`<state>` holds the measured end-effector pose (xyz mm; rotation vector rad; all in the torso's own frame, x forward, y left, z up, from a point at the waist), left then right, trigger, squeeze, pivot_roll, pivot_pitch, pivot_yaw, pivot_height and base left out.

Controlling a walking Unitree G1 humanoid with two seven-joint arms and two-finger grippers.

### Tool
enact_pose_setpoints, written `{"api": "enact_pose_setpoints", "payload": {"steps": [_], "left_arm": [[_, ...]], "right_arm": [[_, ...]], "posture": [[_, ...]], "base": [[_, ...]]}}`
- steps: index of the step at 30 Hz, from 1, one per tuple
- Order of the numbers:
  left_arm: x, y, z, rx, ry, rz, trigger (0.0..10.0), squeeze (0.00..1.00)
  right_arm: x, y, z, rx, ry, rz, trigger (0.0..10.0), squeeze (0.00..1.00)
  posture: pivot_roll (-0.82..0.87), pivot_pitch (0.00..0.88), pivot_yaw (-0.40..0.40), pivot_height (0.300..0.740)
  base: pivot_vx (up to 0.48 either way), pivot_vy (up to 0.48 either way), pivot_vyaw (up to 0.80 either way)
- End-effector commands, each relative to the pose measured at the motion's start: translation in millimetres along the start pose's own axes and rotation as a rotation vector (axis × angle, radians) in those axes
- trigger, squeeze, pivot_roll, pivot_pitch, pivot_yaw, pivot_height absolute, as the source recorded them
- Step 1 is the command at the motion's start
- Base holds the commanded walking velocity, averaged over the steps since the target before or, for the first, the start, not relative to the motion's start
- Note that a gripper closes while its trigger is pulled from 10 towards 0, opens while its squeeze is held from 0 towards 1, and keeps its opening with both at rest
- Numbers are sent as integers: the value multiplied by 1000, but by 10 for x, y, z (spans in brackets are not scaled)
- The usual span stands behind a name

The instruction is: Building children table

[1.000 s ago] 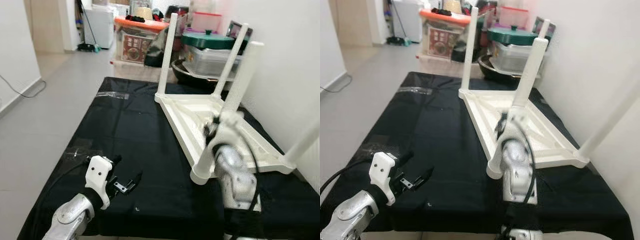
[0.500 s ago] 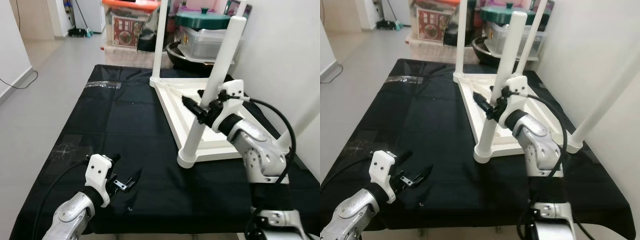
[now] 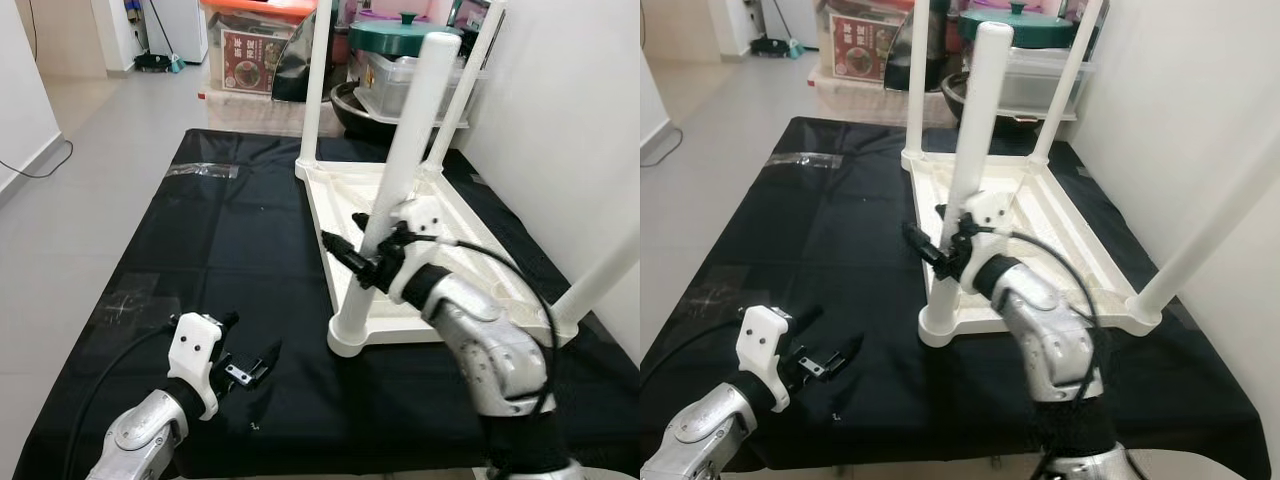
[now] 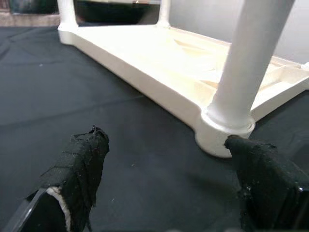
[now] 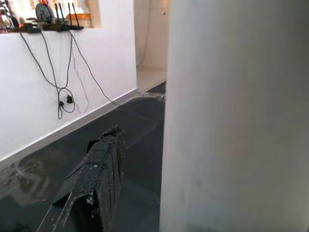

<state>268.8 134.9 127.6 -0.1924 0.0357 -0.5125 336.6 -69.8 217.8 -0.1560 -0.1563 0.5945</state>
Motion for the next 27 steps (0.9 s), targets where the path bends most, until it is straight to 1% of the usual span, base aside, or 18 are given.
{"api": "enact_pose_setpoints", "payload": {"steps": [1,5,7,8,9,10,11,13,15,17,18,19,21,23,24,25,26,27], "left_arm": [[20,-37,-37,-14,14,-17,10000,0],[27,-51,-45,-13,16,-22,10000,0],[4,-26,-57,-9,21,-12,10000,0],[4,-26,-57,-9,21,-12,10000,0],[-11,-11,-65,-8,24,-5,10000,0],[-11,-11,-65,-8,24,-5,10000,0],[-25,-6,-71,-9,25,1,10000,0],[-25,-6,-71,-9,25,1,10000,0],[-52,-28,-97,-16,29,5,10000,0],[-52,-28,-97,-16,29,5,10000,0],[-64,-44,-107,-21,31,4,10000,0],[-64,-44,-107,-21,31,4,10000,0],[-93,-44,-113,-28,32,19,10000,0],[-93,-44,-113,-28,32,19,10000,0],[-116,-30,-120,-23,39,34,10000,0],[-151,-9,-145,-22,51,54,10000,0],[-151,-9,-145,-22,51,54,10000,0],[-177,6,-166,-23,63,71,10000,0]], "right_arm": [[40,143,-90,0,36,42,10000,0],[85,146,-198,-30,90,19,10000,0],[89,25,-340,-98,168,-31,10000,0],[89,25,-340,-98,168,-31,10000,0],[59,-54,-383,-124,189,-52,10000,0],[59,-54,-383,-124,189,-52,10000,0],[-8,-144,-401,-136,204,-76,10000,0],[-8,-144,-401,-136,204,-76,10000,0],[-211,-274,-310,-126,180,-130,10000,0],[-211,-274,-310,-126,180,-130,10000,0],[-339,-313,-197,-129,145,-165,10000,0],[-339,-313,-197,-129,145,-165,10000,0],[-553,-333,-18,-128,77,-231,10000,0],[-553,-333,-18,-128,77,-231,10000,0],[-657,-316,-7,-161,69,-253,10000,0],[-770,-266,-68,-196,91,-255,10000,0],[-770,-266,-68,-196,91,-255,10000,0],[-852,-225,-120,-223,115,-253,10000,0]], "posture": [[89,0,-107,740],[94,0,-113,740],[95,0,-116,740],[95,0,-116,740],[95,0,-116,740],[95,0,-116,740],[90,0,-125,740],[90,0,-125,740],[74,0,-117,740],[74,0,-117,740],[65,0,-112,740],[65,0,-112,740],[61,0,-107,740],[61,0,-107,740],[52,0,-99,740],[47,0,-98,740],[47,0,-98,740],[47,0,-98,740]], "base": [[0,0,0],[0,0,0],[0,0,0],[0,0,0],[0,0,0],[0,0,0],[0,0,0],[0,0,0],[0,0,0],[0,0,0],[0,0,0],[0,0,0],[0,0,0],[0,0,0],[0,0,0],[0,0,0],[0,0,0],[0,0,0]]}}
Point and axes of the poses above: a point about 5 cm out from each wrist's last joint towards the gripper, its own x axis pointing out of the wrist towards the gripper, its own z axis along the axis of the wrist's last joint, y = z × x, the point moved 3 cm from there along x, pointing out of the wrist towards the gripper, and after that the axes turned 12 degrees about -x, right-handed, at the moved point
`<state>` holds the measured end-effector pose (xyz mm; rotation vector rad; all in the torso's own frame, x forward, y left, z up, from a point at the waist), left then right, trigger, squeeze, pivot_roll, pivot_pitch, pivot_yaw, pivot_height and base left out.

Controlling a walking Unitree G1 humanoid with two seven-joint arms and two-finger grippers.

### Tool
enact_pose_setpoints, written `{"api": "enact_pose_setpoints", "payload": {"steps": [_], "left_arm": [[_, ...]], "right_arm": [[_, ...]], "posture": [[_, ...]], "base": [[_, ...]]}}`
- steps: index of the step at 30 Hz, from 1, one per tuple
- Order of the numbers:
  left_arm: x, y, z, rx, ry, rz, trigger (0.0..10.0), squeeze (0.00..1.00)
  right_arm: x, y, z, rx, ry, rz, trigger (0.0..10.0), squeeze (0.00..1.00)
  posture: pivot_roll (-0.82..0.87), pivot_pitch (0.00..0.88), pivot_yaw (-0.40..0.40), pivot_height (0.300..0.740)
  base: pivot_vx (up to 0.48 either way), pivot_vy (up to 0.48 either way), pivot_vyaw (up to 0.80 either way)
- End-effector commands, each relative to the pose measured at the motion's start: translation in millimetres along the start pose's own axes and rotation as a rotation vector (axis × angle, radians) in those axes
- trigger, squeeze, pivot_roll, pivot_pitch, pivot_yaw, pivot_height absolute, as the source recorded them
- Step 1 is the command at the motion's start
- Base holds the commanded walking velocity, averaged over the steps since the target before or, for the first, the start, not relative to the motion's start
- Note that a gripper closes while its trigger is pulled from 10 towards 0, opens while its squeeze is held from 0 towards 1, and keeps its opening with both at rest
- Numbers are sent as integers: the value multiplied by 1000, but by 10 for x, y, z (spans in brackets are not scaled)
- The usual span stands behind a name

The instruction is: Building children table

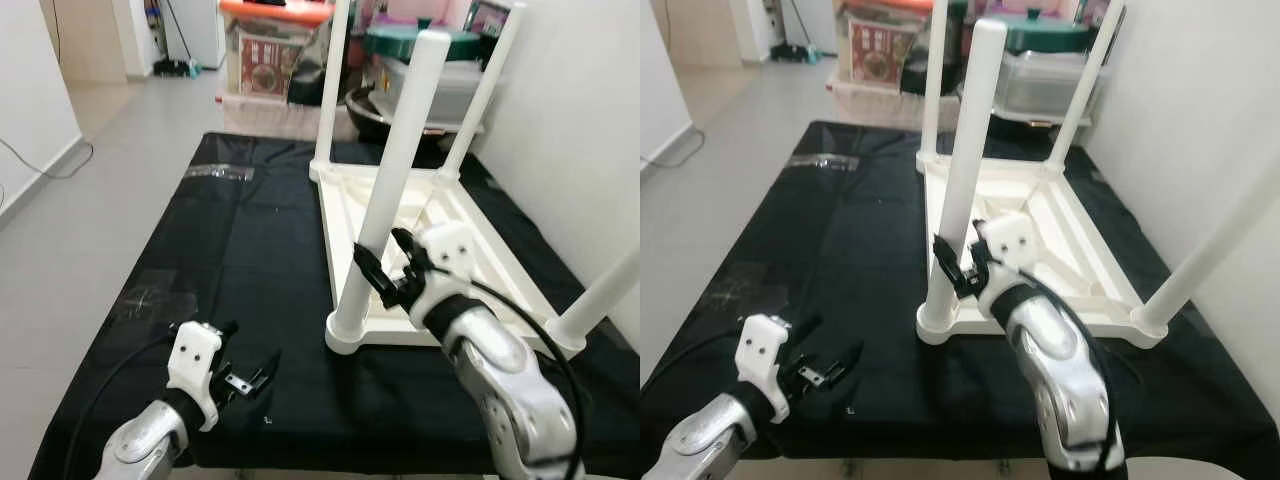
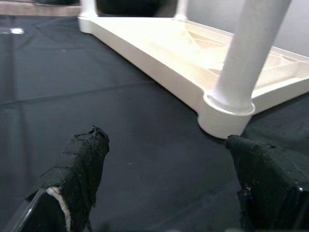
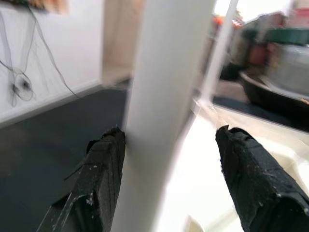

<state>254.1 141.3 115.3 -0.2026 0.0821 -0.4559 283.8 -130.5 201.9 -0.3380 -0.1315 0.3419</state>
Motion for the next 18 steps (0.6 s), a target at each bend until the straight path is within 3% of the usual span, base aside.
{"api": "enact_pose_setpoints", "payload": {"steps": [1,2,3,6,12,13,14,15,17,18], "left_arm": [[-13,0,-44,-1,26,12,10000,0],[-13,0,-44,-1,26,12,10000,0],[-56,57,-77,10,44,69,10000,0],[-86,141,-43,33,31,165,10000,0],[-93,194,5,56,16,229,10000,0],[-103,267,106,65,-23,318,10000,0],[-103,267,106,65,-23,318,10000,0],[-118,304,228,56,-74,388,10000,0],[-118,304,228,56,-74,388,10000,0],[-135,308,330,45,-118,439,10000,0]], "right_arm": [[-47,-57,-19,-42,15,-23,10000,0],[-47,-57,-19,-42,15,-23,10000,0],[-165,-42,-120,-55,62,-22,10000,1000],[-225,-134,-248,-92,127,-79,10000,1000],[-253,-162,-306,-116,163,-99,10000,1000],[-278,-186,-403,-125,217,-130,10000,1000],[-278,-186,-403,-125,217,-130,10000,1000],[-306,-215,-515,-155,291,-156,10000,1000],[-306,-215,-515,-155,291,-156,10000,1000],[-333,-231,-627,-170,368,-163,10000,1000]], "posture": [[47,0,-98,740],[47,0,-98,740],[40,0,-94,740],[36,0,-90,740],[36,0,-89,740],[44,0,-94,740],[44,0,-94,740],[51,0,-101,740],[51,0,-101,740],[53,0,-103,740]], "base": [[0,0,0],[0,0,0],[0,0,0],[0,0,0],[0,0,0],[0,0,0],[0,0,0],[0,0,0],[0,0,0],[0,0,0]]}}
Point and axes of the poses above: a point about 5 cm out from each wrist's last joint towards the gripper, its own x axis pointing out of the wrist towards the gripper, its own z axis along the axis of the wrist's last joint, y = z × x, the point moved 3 cm from there along x, pointing out of the wrist towards the gripper, and after that the axes turned 12 degrees about -x, right-handed, at the moved point
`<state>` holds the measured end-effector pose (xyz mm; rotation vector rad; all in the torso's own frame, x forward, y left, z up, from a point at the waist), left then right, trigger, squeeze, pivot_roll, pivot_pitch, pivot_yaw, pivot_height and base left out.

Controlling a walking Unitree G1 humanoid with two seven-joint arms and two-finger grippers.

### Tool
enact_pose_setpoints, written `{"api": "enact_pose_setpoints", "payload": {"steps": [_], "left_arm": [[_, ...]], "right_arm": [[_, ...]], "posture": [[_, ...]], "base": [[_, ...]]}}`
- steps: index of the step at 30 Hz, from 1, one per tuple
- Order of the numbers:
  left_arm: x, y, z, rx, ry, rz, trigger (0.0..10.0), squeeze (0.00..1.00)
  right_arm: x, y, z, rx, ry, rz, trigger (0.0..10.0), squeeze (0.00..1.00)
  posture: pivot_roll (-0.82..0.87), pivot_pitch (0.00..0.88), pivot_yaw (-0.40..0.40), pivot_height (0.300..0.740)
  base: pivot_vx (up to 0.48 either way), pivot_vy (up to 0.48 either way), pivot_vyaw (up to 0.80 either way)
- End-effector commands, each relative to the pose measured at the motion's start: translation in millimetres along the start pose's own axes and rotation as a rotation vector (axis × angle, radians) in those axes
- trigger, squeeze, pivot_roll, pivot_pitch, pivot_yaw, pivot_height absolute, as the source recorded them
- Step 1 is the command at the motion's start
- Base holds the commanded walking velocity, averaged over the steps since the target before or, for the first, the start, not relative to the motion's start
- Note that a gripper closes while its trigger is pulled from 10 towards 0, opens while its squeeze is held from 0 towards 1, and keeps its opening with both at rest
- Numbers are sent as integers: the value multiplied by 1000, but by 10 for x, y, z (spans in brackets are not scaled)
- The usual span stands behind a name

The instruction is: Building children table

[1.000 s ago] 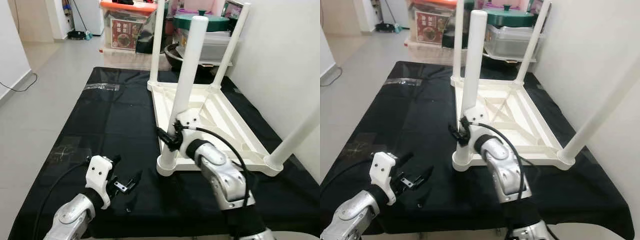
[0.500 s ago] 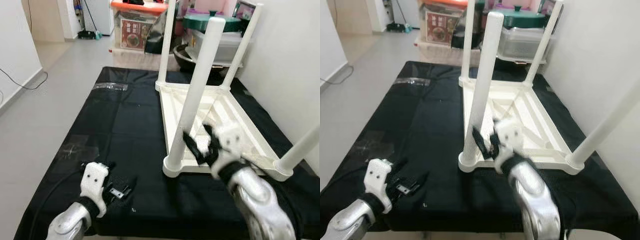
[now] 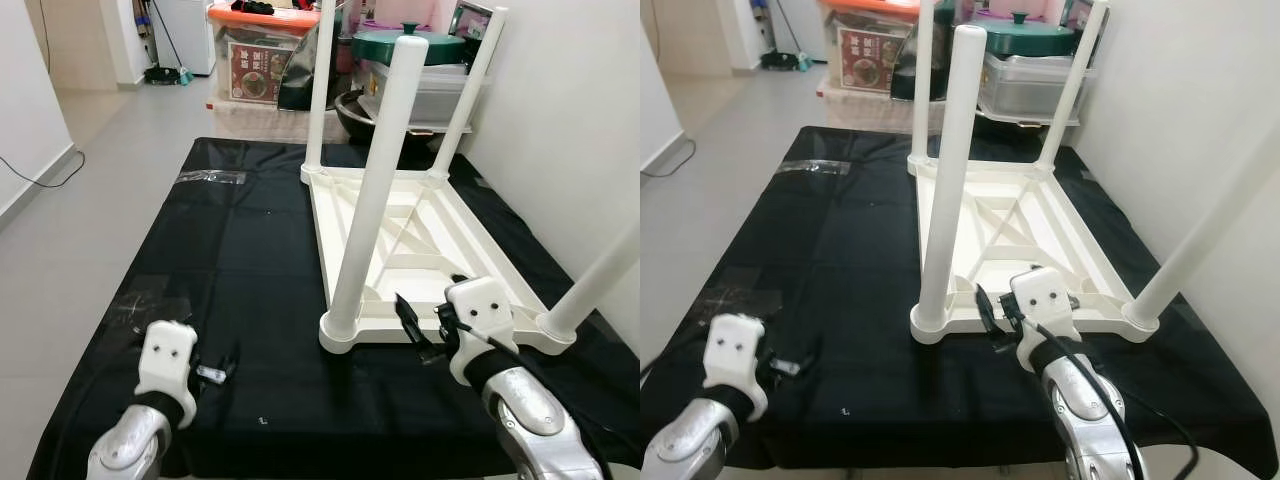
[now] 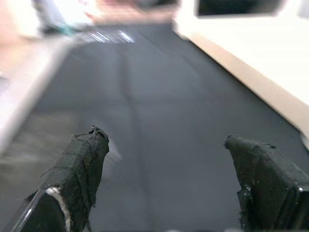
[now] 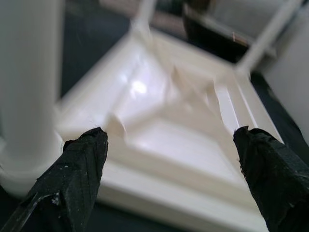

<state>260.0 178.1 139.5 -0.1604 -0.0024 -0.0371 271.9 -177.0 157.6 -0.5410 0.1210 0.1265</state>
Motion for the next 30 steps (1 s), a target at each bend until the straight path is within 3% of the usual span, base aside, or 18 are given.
{"api": "enact_pose_setpoints", "payload": {"steps": [1,2,3,4,5,6,11,13,17,19,21,25,30], "left_arm": [[-23,2,93,-9,-30,52,10000,0],[-23,2,93,-9,-30,52,10000,0],[-54,-72,146,-7,-53,25,10000,0],[-54,-72,146,-7,-53,25,10000,0],[-90,-134,169,1,-69,1,10000,0],[-124,-163,179,-8,-83,-11,10000,0],[-185,-173,147,-41,-84,-5,10000,0],[-194,-165,112,-44,-63,4,10000,0],[-162,-163,125,-38,-60,-2,10000,0],[-162,-163,125,-38,-60,-2,10000,0],[-168,-182,141,-46,-60,-21,10000,0],[-180,-200,151,-50,-60,-31,10000,0],[-131,-220,190,-72,-79,-44,10000,0]], "right_arm": [[0,5,-190,-19,119,-17,10000,1000],[0,5,-190,-19,119,-17,10000,1000],[10,-13,-318,-65,220,-27,10000,1000],[10,-13,-318,-65,220,-27,10000,1000],[21,-43,-387,-93,274,-46,10000,831],[56,-77,-397,-121,302,-62,10000,0],[175,43,-310,16,283,54,10000,0],[251,135,-173,93,187,109,10000,0],[265,125,-30,92,75,40,10000,0],[265,125,-30,92,75,40,10000,0],[241,51,110,121,-19,-9,10000,0],[237,1,154,97,-40,-49,10000,0],[327,-90,324,148,-130,-93,10000,0]], "posture": [[53,0,-103,740],[53,0,-103,740],[61,0,-107,740],[61,0,-107,740],[65,0,-108,740],[70,0,-109,740],[75,0,-121,740],[72,0,-121,740],[74,0,-120,740],[74,0,-120,740],[78,0,-113,740],[78,0,-113,740],[83,0,-122,740]], "base": [[0,0,0],[0,0,0],[0,0,0],[0,0,0],[0,0,0],[0,0,0],[0,0,0],[0,0,0],[0,0,0],[0,0,0],[0,0,0],[0,0,0],[0,-480,0]]}}
Point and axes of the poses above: a point about 5 cm out from each wrist's last joint towards the gripper, its own x axis pointing out of the wrist towards the gripper, its own z axis along the axis of the wrist's last joint, y = z × x, the point moved 3 cm from there along x, pointing out of the wrist towards the gripper, and after that the axes turned 12 degrees about -x, right-handed, at the moved point
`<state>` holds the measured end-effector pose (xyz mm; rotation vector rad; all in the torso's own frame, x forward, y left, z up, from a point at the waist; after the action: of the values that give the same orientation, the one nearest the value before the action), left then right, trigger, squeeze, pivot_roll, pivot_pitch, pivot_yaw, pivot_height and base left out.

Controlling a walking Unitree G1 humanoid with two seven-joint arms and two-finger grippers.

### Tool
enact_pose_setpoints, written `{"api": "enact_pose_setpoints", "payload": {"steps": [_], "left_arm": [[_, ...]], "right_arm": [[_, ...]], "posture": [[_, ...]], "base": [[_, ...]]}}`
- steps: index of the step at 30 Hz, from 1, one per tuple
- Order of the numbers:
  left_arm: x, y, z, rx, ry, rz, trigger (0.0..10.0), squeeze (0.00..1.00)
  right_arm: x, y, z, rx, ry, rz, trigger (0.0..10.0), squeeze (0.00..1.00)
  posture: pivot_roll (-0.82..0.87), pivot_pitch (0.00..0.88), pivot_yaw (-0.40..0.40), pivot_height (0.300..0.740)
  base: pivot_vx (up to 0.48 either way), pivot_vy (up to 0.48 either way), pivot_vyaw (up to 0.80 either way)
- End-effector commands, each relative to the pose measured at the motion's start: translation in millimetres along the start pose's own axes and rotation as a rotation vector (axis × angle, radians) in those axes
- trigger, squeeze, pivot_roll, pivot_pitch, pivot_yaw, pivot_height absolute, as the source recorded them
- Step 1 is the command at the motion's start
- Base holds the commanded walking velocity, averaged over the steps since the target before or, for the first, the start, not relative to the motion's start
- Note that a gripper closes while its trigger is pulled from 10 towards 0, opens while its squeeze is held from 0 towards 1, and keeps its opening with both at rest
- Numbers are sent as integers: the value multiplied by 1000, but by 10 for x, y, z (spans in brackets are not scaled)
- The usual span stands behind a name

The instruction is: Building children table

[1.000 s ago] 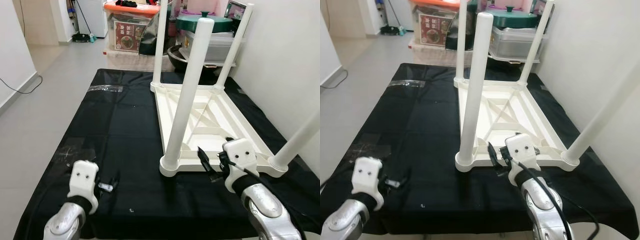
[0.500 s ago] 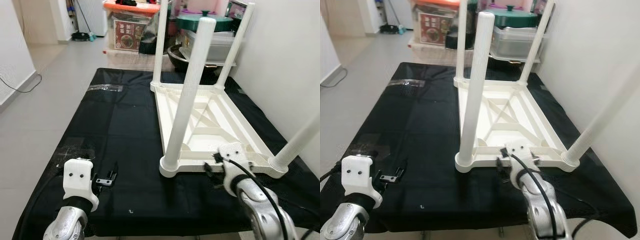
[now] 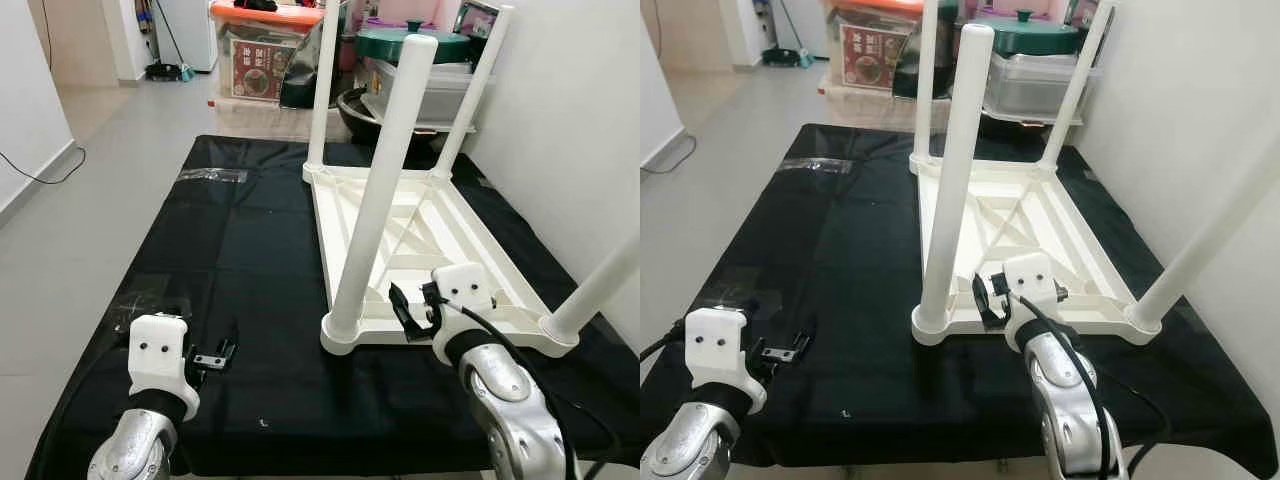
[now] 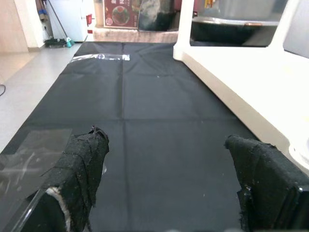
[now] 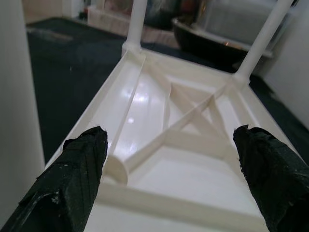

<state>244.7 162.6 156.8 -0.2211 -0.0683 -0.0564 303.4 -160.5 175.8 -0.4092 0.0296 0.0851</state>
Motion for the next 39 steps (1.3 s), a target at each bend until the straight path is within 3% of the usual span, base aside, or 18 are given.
{"api": "enact_pose_setpoints", "payload": {"steps": [1,14,21,22,23,24,31,34,36,39], "left_arm": [[20,-36,41,-13,-14,-19,10000,0],[57,-109,69,-30,-37,-48,10000,0],[71,-83,88,-49,-54,-43,10000,0],[78,-98,81,-50,-53,-48,10000,0],[78,-98,81,-50,-53,-48,10000,0],[89,-125,68,-51,-49,-56,10000,0],[102,-134,61,-50,-47,-60,10000,0],[107,-133,58,-50,-47,-59,10000,0],[118,-135,52,-52,-48,-60,10000,0],[122,-137,50,-53,-49,-59,10000,0]], "right_arm": [[40,-80,65,18,-45,-33,10000,0],[21,-285,572,-1,-321,-141,10000,0],[5,-535,908,-116,-465,-296,10000,0],[-34,-636,987,-135,-495,-354,10000,0],[-34,-636,987,-135,-495,-354,10000,0],[-109,-777,1115,-194,-554,-441,10000,0],[-118,-906,1277,-277,-626,-529,10000,0],[-70,-948,1292,-266,-621,-544,10000,0],[159,-992,1217,-134,-538,-495,10000,0],[255,-1023,1167,-70,-499,-473,10000,0]], "posture": [[83,0,-122,740],[88,0,-127,740],[85,0,-129,740],[75,0,-120,740],[75,0,-120,740],[75,0,-117,740],[77,0,-118,740],[79,0,-122,740],[83,0,-129,740],[85,0,-132,740]], "base": [[0,-480,0],[0,-443,0],[0,0,0],[0,0,0],[0,0,0],[0,0,0],[0,0,0],[0,0,0],[0,0,0],[0,0,0]]}}
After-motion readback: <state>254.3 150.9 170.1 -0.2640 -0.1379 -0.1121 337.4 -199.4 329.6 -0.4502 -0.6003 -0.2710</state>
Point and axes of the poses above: a point about 5 cm out from each wrist's last joint towards the gripper, its own x axis pointing out of the wrist towards the gripper, its own z axis along the axis of the wrist's last joint, y = z × x, the point moved 3 cm from there along x, pointing out of the wrist towards the gripper, and after that the axes turned 12 degrees about -x, right-handed, at the moved point
